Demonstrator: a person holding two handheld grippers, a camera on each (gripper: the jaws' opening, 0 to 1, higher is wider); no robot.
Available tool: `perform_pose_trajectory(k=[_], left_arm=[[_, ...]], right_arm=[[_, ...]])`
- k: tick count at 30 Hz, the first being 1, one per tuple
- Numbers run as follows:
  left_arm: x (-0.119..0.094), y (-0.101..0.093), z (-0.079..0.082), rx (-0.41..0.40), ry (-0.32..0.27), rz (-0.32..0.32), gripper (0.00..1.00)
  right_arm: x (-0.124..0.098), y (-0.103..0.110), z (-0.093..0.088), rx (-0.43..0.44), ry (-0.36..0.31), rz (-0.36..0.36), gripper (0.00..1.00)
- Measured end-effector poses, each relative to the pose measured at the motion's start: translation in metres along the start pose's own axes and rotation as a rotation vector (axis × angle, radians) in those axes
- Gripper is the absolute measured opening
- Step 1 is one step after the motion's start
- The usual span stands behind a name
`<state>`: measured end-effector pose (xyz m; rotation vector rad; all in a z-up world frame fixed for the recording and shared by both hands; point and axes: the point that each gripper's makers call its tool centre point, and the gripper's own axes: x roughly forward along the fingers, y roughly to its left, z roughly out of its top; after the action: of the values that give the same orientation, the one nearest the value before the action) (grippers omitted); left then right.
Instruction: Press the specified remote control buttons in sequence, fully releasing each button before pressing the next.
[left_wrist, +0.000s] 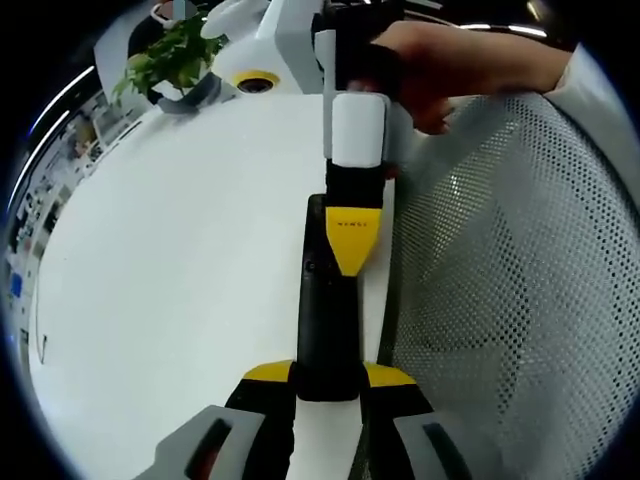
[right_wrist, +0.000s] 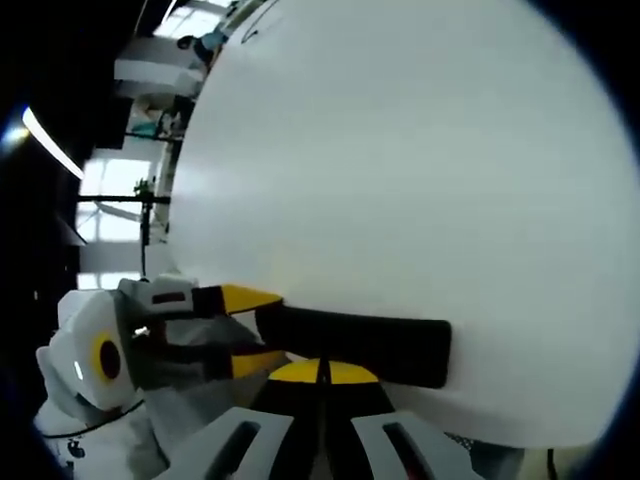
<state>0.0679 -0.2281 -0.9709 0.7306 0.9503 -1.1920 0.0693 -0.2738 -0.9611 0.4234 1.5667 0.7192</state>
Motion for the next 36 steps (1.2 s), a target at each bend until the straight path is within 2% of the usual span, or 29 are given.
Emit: perform_pose_trajectory(k=[3,6,8,12,17,21,27,30,36], left_arm=[[0.000,0.000,0.000,-0.001,-0.002,0.000,0.24],[0.000,0.000,0.000,-0.002,-0.003,0.002,0.24],[-0.001,0.000,0.000,-0.003,-0.005,0.004,0.24],[-0.001,0.000,-0.001,-0.005,-0.009,0.004,0.24],[0.000,0.000,-0.001,-0.005,-0.012,0.002,0.24],[0.000,0.001,-0.002,-0.007,-0.015,0.002,0.24],[0.000,0.001,-0.001,-0.004,-0.014,0.000,0.24],[0.000,0.001,-0.001,0.002,-0.010,-0.004,0.24],[0.001,0.001,0.000,0.009,-0.002,-0.007,0.24]], right_arm=[[0.000,0.002,0.001,-0.039,-0.007,-0.016,0.00],[-0.001,0.011,0.010,-0.068,-0.064,0.032,0.00],[-0.001,0.013,0.011,-0.076,-0.076,0.040,0.00],[0.004,0.011,0.013,-0.184,-0.094,-0.008,0.00],[0.006,0.013,0.014,-0.250,-0.105,-0.036,0.00],[0.008,0.012,0.014,-0.339,-0.123,-0.074,0.00],[0.007,0.010,0.015,-0.337,-0.143,-0.037,0.00],[0.008,0.011,0.015,-0.429,-0.157,-0.063,0.00],[0.007,0.010,0.015,-0.449,-0.173,-0.069,0.00]])
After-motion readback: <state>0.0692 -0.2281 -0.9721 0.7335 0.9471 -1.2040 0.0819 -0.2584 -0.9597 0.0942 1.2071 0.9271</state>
